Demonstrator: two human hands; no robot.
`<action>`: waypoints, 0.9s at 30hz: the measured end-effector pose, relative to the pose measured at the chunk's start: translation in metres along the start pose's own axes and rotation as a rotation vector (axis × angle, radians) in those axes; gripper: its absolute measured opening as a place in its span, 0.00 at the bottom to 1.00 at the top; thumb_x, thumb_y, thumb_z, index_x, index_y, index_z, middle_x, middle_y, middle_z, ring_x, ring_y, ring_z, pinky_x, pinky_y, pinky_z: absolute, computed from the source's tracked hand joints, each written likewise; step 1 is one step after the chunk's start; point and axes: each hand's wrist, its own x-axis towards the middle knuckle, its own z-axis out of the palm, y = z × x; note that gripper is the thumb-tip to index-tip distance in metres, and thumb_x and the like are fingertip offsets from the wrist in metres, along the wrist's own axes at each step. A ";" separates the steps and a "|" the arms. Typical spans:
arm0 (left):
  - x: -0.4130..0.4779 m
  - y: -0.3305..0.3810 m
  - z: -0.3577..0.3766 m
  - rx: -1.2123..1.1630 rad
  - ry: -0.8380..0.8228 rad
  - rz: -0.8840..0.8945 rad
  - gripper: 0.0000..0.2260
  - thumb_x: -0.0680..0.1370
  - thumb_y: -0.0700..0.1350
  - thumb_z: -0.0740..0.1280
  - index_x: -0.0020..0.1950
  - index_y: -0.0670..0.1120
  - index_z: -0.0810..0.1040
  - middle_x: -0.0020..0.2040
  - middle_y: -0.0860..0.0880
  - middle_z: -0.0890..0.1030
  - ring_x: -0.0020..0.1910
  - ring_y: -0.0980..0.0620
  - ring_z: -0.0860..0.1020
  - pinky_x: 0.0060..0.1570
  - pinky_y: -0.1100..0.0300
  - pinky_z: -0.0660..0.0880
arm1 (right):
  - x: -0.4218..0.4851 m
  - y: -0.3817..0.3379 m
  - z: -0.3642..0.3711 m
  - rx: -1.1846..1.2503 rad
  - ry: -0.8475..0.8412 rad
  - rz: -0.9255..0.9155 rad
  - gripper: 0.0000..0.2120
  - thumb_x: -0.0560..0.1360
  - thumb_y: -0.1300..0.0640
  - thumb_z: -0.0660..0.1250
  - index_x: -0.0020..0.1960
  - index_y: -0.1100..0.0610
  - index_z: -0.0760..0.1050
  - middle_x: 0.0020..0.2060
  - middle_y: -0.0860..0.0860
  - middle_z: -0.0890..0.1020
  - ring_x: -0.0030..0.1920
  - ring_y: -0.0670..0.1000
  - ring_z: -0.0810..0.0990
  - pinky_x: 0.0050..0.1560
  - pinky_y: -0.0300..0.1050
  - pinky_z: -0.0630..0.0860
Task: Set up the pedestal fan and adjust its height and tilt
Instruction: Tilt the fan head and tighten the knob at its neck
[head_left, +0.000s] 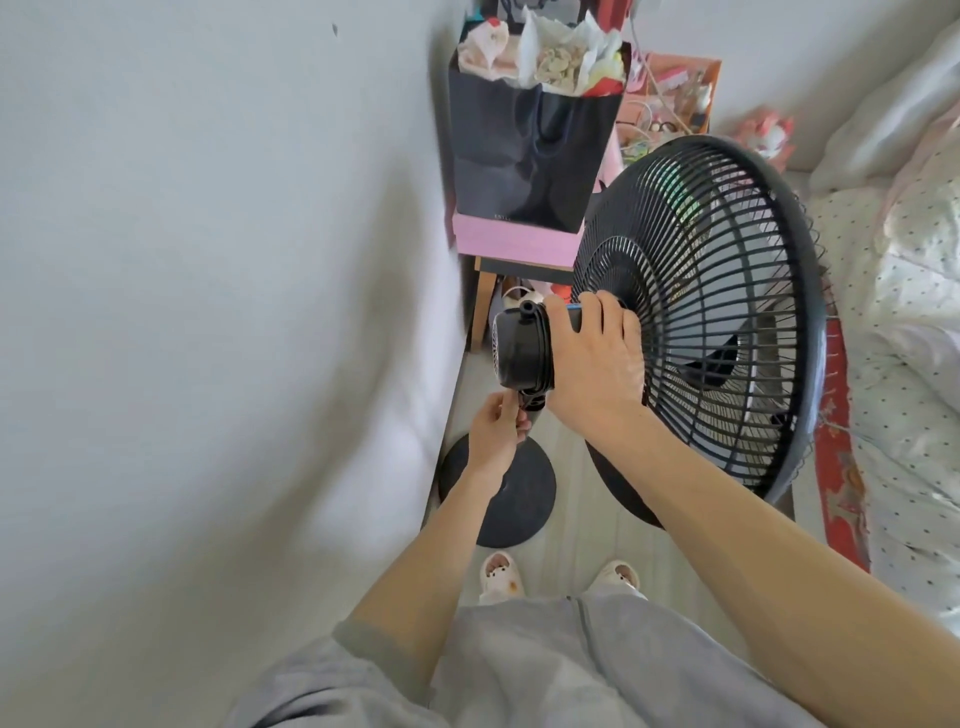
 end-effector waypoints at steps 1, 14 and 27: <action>-0.001 -0.001 0.001 0.025 0.006 0.008 0.10 0.84 0.50 0.61 0.49 0.48 0.78 0.34 0.55 0.78 0.35 0.57 0.77 0.36 0.68 0.75 | 0.000 0.001 0.000 0.003 0.001 0.004 0.44 0.63 0.57 0.77 0.74 0.52 0.60 0.69 0.59 0.70 0.72 0.62 0.64 0.71 0.55 0.57; -0.003 0.000 -0.026 0.252 -0.045 0.095 0.11 0.84 0.50 0.60 0.46 0.49 0.78 0.39 0.54 0.81 0.37 0.62 0.79 0.34 0.76 0.71 | -0.016 -0.006 -0.003 -0.010 0.003 -0.006 0.45 0.64 0.58 0.77 0.76 0.53 0.59 0.71 0.60 0.68 0.74 0.62 0.62 0.73 0.55 0.56; -0.002 -0.013 -0.018 0.173 -0.045 -0.008 0.12 0.83 0.56 0.61 0.50 0.50 0.78 0.32 0.61 0.82 0.28 0.64 0.78 0.26 0.73 0.73 | -0.023 -0.013 -0.006 -0.009 0.022 -0.001 0.42 0.68 0.58 0.74 0.77 0.54 0.59 0.72 0.61 0.68 0.75 0.63 0.62 0.74 0.56 0.56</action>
